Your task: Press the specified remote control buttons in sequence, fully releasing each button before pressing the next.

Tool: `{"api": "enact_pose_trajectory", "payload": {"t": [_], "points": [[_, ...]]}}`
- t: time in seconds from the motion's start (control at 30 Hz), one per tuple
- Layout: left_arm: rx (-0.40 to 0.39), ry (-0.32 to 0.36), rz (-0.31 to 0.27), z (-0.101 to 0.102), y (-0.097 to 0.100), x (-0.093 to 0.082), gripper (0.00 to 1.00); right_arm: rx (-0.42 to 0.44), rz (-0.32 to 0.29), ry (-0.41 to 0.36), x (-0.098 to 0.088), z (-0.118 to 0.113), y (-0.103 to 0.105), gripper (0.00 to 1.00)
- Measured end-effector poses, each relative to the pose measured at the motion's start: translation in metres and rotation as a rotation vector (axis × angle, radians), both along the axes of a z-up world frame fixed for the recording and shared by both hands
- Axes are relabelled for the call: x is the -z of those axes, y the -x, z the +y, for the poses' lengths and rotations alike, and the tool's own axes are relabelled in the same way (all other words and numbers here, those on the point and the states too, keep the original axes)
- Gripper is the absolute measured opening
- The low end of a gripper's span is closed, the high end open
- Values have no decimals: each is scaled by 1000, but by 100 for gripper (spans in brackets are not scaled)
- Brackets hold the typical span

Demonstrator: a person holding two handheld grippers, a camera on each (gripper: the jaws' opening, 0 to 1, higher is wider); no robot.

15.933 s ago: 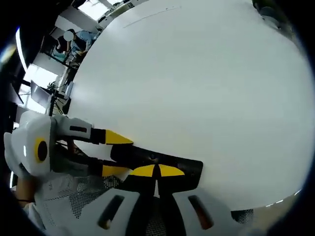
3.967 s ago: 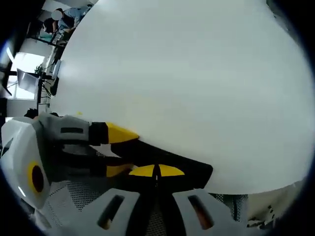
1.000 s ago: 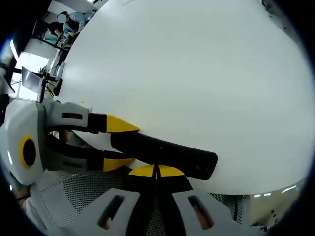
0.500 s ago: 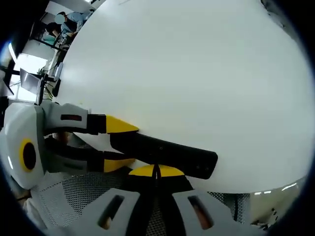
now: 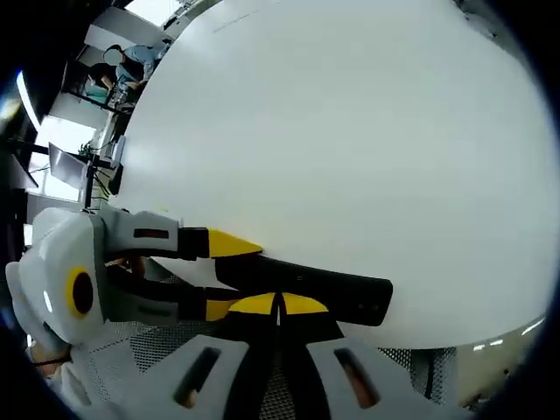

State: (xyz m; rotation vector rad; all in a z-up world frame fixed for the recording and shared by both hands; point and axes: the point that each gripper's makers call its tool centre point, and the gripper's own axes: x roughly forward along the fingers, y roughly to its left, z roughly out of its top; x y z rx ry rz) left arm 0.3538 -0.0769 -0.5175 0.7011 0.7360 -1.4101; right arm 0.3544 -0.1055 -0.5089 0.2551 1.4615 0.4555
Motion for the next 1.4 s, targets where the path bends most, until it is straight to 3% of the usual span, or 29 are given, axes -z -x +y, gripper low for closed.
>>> {"api": "enact_pose_trajectory", "payload": {"t": [0.27, 0.7, 0.87, 1.23, 1.4], "points": [[10, 12, -1, 0, 0, 0, 25, -10, -16, -26, 1, 8, -4, 0], [18, -1, 1, -1, 0, 0, 25, -65, -42, 31, 6, 8, -5, 0], [13, 13, 4, -1, 0, 0, 25, 0, -36, 6, 6, 7, -5, 0], [8, 30, 6, -1, 0, 0, 25, 19, -17, -37, 6, 7, -6, 0], [13, 23, 4, -1, 0, 0, 25, 71, 13, -68, 5, 6, -6, 0]]}}
